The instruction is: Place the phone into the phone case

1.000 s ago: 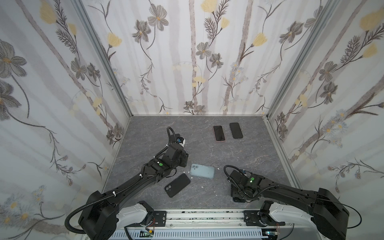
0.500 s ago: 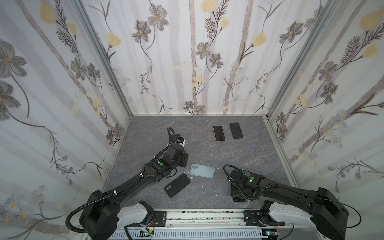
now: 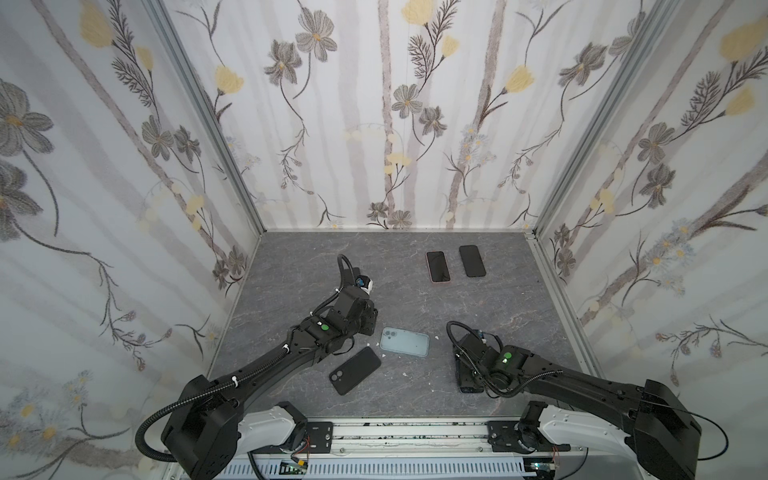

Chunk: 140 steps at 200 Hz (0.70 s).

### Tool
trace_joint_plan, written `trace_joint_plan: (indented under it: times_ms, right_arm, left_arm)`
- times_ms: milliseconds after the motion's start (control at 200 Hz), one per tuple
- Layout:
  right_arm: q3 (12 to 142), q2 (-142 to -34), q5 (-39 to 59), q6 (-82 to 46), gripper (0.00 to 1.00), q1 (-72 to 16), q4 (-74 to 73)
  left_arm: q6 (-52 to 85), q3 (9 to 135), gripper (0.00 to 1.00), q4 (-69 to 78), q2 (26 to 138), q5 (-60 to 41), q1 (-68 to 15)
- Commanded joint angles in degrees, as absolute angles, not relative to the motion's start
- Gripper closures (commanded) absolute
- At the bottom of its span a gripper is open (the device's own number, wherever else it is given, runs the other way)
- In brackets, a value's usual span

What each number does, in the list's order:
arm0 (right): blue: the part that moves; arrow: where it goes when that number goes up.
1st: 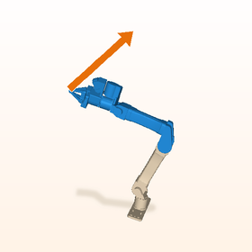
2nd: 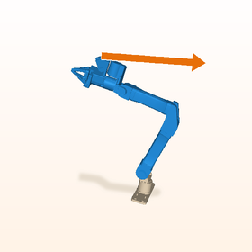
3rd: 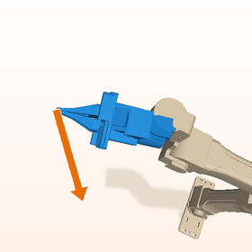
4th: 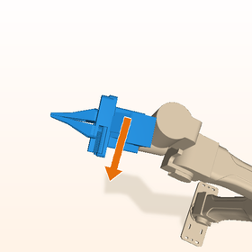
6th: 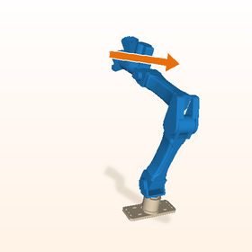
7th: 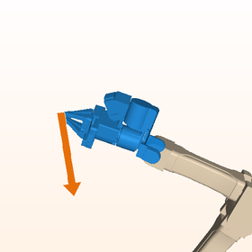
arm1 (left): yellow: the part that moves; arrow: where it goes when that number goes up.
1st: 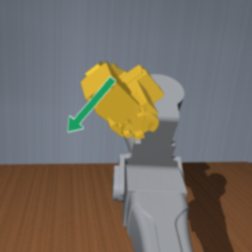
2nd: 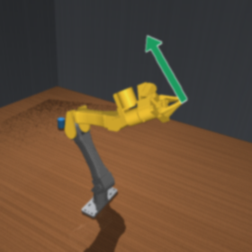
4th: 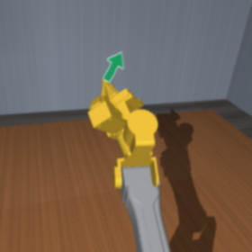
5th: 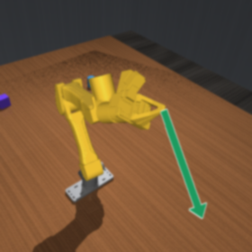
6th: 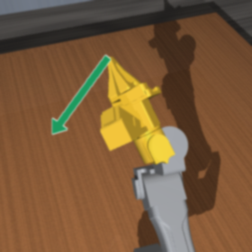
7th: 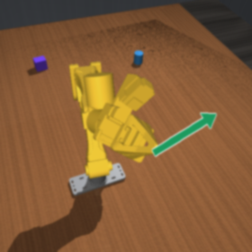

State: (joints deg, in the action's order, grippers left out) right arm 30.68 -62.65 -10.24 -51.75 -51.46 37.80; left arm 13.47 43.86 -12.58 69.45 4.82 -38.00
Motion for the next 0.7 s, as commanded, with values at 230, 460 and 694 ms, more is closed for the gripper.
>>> trace_joint_plan:
  times_ms: [230, 460, 694]
  right_arm:
    - [37.17, -61.96, -15.87, -46.82, 0.83, -51.94, 38.52]
    - [45.77, -62.48, -15.85, -39.58, 0.83, -52.16, 36.59]
    - [53.46, -63.52, -14.44, -32.4, 0.83, -52.95, 33.85]
  left_arm:
    - [14.31, 47.92, 0.53, -11.63, 71.57, -4.33, -37.95]
    - [17.87, 56.23, 0.53, -14.06, 74.16, -18.12, -37.87]
    - [24.02, 63.03, 0.5, -12.82, 75.19, -32.69, -37.73]
